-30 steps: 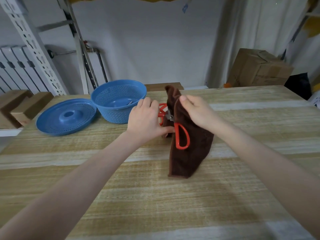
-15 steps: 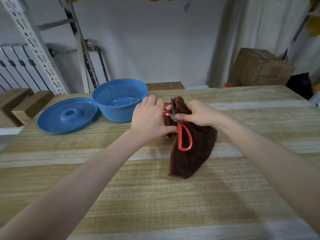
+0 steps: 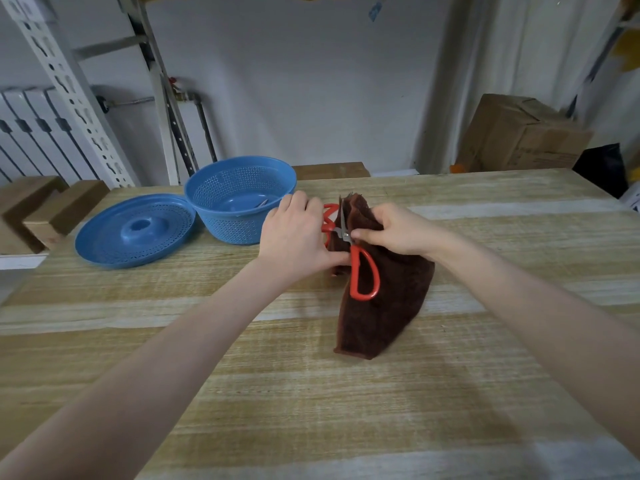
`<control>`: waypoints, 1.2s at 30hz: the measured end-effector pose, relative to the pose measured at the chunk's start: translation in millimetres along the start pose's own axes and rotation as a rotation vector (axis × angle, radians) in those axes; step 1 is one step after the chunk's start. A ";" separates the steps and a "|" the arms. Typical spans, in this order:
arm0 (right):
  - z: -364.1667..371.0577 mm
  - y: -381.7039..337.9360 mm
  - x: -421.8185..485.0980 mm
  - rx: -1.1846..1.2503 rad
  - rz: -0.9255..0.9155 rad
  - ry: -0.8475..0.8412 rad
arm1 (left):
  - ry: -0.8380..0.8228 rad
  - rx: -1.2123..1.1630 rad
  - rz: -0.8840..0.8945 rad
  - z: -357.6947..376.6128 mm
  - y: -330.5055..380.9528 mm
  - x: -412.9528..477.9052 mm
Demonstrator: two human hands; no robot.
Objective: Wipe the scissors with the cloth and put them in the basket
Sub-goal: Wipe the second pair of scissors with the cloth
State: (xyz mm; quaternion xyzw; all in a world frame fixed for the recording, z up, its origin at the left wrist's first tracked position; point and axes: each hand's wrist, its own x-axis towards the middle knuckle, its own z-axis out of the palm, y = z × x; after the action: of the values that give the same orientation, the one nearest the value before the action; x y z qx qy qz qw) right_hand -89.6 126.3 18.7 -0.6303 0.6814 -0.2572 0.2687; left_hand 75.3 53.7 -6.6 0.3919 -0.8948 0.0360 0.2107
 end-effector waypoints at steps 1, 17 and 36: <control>0.5 -0.8 0.6 -0.014 0.007 0.023 | 0.010 0.005 0.004 -1.1 0.2 0.7; -2.1 5.0 9.1 0.386 0.145 0.297 | -0.055 0.017 -0.022 -5.7 -10.1 -0.7; -16.7 -4.5 1.0 0.260 0.038 -0.345 | -0.039 0.018 0.029 -4.4 7.0 -3.0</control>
State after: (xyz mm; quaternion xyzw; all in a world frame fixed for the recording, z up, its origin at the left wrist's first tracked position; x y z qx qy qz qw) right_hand -97.9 125.2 33.9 -0.6119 0.5984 -0.2262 0.4651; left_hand 73.6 61.6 -3.1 0.3813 -0.9040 0.0396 0.1893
